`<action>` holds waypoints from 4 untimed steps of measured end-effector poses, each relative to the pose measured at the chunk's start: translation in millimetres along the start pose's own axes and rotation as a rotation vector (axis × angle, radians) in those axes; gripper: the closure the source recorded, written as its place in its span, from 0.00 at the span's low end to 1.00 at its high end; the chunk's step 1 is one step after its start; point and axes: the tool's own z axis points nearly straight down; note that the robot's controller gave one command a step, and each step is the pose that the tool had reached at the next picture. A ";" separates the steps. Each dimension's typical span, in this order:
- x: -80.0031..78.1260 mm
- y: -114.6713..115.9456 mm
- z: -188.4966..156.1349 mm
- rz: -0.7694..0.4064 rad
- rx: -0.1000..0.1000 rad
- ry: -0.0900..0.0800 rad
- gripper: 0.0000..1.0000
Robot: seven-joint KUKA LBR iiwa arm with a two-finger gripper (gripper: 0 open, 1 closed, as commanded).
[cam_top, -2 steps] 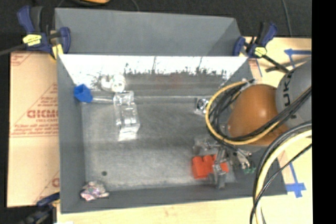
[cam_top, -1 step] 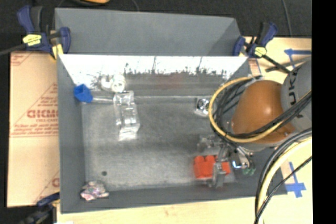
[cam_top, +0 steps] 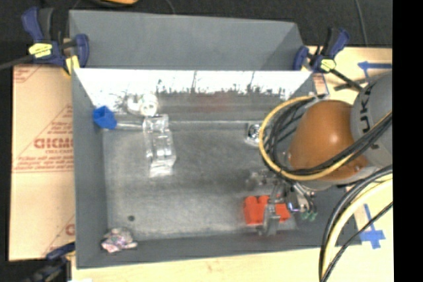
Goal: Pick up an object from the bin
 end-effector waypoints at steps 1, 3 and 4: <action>-6.5 -15.4 37.9 0.076 0.000 0.000 0.00; -3.3 -13.7 36.4 0.182 0.001 0.001 1.00; -5.5 -14.4 -10.0 0.178 0.001 0.000 1.00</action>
Offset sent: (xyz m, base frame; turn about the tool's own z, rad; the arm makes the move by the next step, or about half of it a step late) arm 0.0044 -0.0149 -0.0379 0.0777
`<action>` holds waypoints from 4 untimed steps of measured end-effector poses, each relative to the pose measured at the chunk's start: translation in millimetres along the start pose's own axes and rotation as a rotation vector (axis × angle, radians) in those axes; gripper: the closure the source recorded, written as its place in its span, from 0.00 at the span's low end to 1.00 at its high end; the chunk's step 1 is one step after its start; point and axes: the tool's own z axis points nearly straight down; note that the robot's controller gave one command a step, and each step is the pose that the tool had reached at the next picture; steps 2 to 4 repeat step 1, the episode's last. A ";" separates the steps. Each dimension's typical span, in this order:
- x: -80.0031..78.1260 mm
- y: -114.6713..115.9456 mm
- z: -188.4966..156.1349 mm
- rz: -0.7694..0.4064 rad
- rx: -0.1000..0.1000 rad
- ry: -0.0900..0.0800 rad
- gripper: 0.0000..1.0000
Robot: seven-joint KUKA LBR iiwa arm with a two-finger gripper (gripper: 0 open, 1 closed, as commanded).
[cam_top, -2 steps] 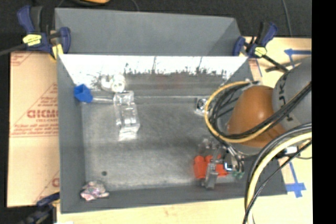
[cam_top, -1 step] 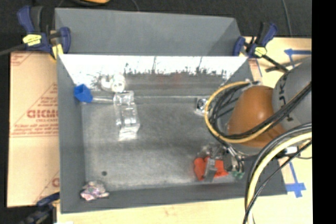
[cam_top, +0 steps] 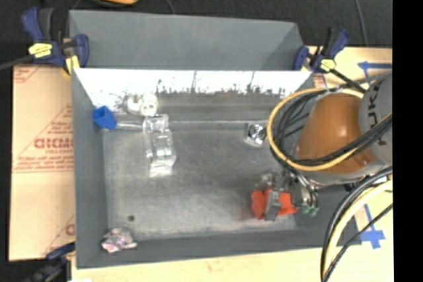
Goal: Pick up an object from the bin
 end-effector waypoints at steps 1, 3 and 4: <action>-1.9 -0.2 -28.9 -0.004 0.000 0.001 1.00; -1.9 -0.2 -28.9 -0.004 0.000 0.001 1.00; -1.9 -0.2 -28.9 -0.004 0.000 0.001 1.00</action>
Offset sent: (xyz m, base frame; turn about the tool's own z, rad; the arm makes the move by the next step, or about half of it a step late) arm 0.0000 0.0001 0.0271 0.0000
